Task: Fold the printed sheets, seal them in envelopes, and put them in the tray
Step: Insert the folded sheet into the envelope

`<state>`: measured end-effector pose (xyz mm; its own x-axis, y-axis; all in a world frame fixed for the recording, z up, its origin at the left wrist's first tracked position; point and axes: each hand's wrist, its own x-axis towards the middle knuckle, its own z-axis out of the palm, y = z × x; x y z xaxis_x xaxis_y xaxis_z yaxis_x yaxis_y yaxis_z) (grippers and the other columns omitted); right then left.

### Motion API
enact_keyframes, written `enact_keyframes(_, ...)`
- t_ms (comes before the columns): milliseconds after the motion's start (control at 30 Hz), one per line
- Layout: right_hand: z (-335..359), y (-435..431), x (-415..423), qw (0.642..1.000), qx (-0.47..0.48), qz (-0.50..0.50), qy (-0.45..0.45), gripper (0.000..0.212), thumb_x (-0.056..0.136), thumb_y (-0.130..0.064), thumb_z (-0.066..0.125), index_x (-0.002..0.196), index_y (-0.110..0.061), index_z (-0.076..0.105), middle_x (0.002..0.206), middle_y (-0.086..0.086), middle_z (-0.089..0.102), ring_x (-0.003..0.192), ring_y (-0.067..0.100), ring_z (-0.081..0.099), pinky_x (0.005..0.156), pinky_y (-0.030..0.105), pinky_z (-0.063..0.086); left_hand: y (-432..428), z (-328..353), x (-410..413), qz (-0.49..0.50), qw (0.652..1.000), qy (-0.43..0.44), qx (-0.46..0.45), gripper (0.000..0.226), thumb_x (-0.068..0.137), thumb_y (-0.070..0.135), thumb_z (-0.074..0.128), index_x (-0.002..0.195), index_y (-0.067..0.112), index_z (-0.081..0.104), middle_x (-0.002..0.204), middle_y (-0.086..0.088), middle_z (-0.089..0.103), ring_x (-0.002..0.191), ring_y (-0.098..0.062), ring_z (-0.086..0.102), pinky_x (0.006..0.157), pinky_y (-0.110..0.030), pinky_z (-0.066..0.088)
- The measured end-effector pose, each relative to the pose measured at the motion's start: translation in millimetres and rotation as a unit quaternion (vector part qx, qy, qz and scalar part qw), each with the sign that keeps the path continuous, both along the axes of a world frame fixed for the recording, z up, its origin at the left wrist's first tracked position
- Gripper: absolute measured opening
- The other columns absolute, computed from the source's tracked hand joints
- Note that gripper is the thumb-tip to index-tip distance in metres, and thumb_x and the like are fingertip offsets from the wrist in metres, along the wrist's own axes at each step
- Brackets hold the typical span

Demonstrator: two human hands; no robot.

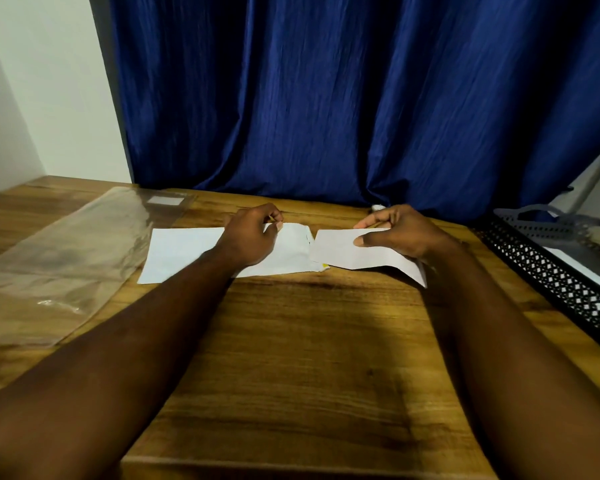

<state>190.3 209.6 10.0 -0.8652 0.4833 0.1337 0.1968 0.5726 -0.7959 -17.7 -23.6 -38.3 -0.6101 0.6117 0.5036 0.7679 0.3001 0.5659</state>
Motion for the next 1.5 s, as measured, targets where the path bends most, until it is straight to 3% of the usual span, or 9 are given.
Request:
enact_keyframes(167,6.6,-4.8,3.4,1.000,-0.006,-0.013,0.021,0.025,0.080,-0.016,0.092,0.103,-0.022,0.084,0.094,0.000,0.083,0.078,0.015,0.075,0.070,0.028,0.058,1.1,2.1,2.2,0.009,1.000,0.017,0.008,0.010,0.103,0.024,0.060,0.099,0.028,0.068,0.079,0.020,0.062,0.079,-0.005,0.057,0.101,-0.049,0.048)
enact_keyframes(533,6.5,-6.6,2.5,0.999,-0.013,-0.043,0.017,0.021,0.080,-0.016,0.092,0.097,-0.025,0.085,0.101,-0.001,0.083,0.094,0.029,0.079,0.093,0.050,0.062,1.9,2.4,4.4,0.003,1.000,-0.012,0.012,0.011,0.105,0.024,0.058,0.100,0.029,0.067,0.087,0.018,0.064,0.086,-0.009,0.060,0.101,-0.055,0.049)
enact_keyframes(767,7.8,-8.6,4.8,0.997,-0.035,-0.061,0.027,0.022,0.083,-0.012,0.088,0.102,-0.020,0.084,0.097,0.001,0.084,0.094,0.028,0.080,0.094,0.047,0.062,2.9,-0.4,1.1,-0.010,0.998,-0.047,0.044,0.016,0.107,0.022,0.052,0.100,0.027,0.065,0.080,0.012,0.063,0.071,-0.012,0.057,0.066,-0.031,0.043)
enact_keyframes(933,7.9,-10.4,4.7,0.997,-0.054,-0.049,0.037,0.024,0.084,-0.011,0.087,0.106,-0.019,0.084,0.098,0.001,0.084,0.095,0.027,0.080,0.094,0.044,0.063,2.2,1.3,1.8,-0.001,0.998,-0.051,0.036,0.015,0.108,0.022,0.051,0.104,0.026,0.065,0.080,0.008,0.063,0.069,-0.013,0.056,0.059,-0.028,0.041)
enact_keyframes(1067,8.5,-16.1,3.6,0.998,-0.066,-0.014,0.012,0.025,0.086,-0.010,0.085,0.110,-0.017,0.082,0.096,0.006,0.083,0.093,0.027,0.080,0.088,0.040,0.062,1.4,2.5,4.3,0.001,0.998,-0.055,0.032,0.014,0.108,0.022,0.051,0.106,0.025,0.065,0.085,0.005,0.065,0.072,-0.012,0.057,0.063,-0.029,0.041)
enact_keyframes(1167,5.9,-13.8,2.3,0.996,-0.081,-0.017,0.030,0.025,0.088,-0.008,0.082,0.112,-0.016,0.081,0.100,0.009,0.083,0.093,0.026,0.080,0.087,0.038,0.061,0.2,7.7,9.7,-0.006,0.996,-0.080,0.032,0.013,0.105,0.038,0.060,0.106,0.027,0.067,0.096,0.010,0.066,0.087,-0.010,0.058,0.075,-0.030,0.043)
enact_keyframes(1267,6.1,-4.7,1.7,0.992,-0.094,-0.053,0.068,0.023,0.088,-0.009,0.082,0.109,-0.018,0.083,0.100,0.007,0.083,0.094,0.026,0.078,0.090,0.041,0.060,-2.6,15.8,7.6,-0.023,0.989,-0.147,-0.020,0.046,0.083,0.066,0.077,0.116,0.034,0.066,0.122,0.012,0.065,0.113,-0.012,0.058,0.092,-0.037,0.051)
enact_keyframes(1367,4.8,-2.9,1.4,0.991,-0.099,-0.051,0.068,0.022,0.088,-0.009,0.082,0.107,-0.019,0.082,0.101,0.008,0.083,0.095,0.025,0.078,0.091,0.041,0.060,-5.2,17.0,3.3,-0.043,0.983,-0.170,-0.058,0.073,0.060,0.075,0.087,0.120,0.042,0.063,0.137,0.009,0.063,0.127,-0.015,0.057,0.101,-0.041,0.053)
enact_keyframes(1500,0.1,-11.4,-1.2,0.995,-0.087,-0.030,0.040,0.025,0.088,-0.007,0.083,0.112,-0.014,0.080,0.099,0.008,0.083,0.101,0.032,0.079,0.093,0.045,0.061,-7.1,16.6,9.5,-0.082,0.981,-0.160,-0.077,0.078,0.067,0.078,0.081,0.132,0.041,0.058,0.134,0.015,0.055,0.125,-0.013,0.053,0.094,-0.039,0.049)
